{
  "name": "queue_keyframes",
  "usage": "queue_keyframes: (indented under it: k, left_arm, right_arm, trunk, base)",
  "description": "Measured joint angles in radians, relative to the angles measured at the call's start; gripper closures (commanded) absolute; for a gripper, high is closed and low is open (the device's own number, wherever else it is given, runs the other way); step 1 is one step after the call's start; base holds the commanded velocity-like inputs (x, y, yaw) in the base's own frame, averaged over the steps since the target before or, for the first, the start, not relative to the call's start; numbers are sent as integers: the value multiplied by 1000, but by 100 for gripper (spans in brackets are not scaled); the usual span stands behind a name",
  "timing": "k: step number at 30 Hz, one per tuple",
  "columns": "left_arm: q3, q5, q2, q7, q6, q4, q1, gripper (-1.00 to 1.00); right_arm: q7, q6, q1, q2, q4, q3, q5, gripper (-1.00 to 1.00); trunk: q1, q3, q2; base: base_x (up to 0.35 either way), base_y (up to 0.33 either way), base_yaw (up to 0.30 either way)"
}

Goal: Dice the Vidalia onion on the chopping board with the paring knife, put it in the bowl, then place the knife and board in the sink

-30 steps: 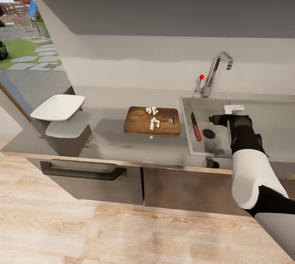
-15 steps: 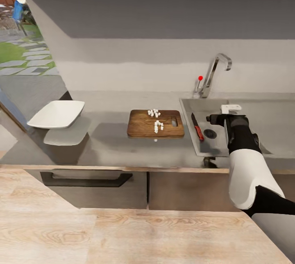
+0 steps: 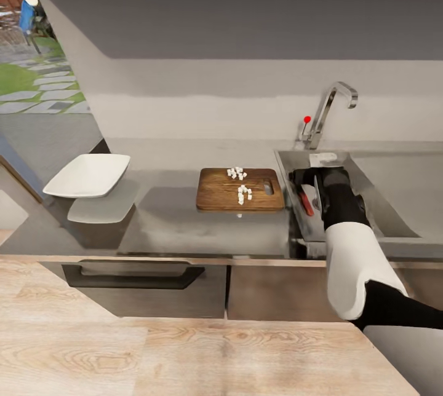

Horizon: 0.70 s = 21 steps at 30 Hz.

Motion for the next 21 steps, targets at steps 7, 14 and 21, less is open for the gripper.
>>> queue_keyframes:
  k: [7,14,21]
  left_arm:
    - [0,1,0,0,1,1,0,-100]
    - [0,1,0,0,1,1,0,-100]
    - [0,1,0,0,1,1,0,-100]
  right_arm:
    - [0,36,0,35,-53,13,3,-100]
    - [-1,43,0,43,-79,16,1,-100]
    - [-1,45,0,89,-80,17,2,-100]
  trunk:
    - [0,0,0]
    - [0,0,0]
    - [0,0,0]
  base:
    - [0,0,0]
    - [0,0,0]
    - [0,0,0]
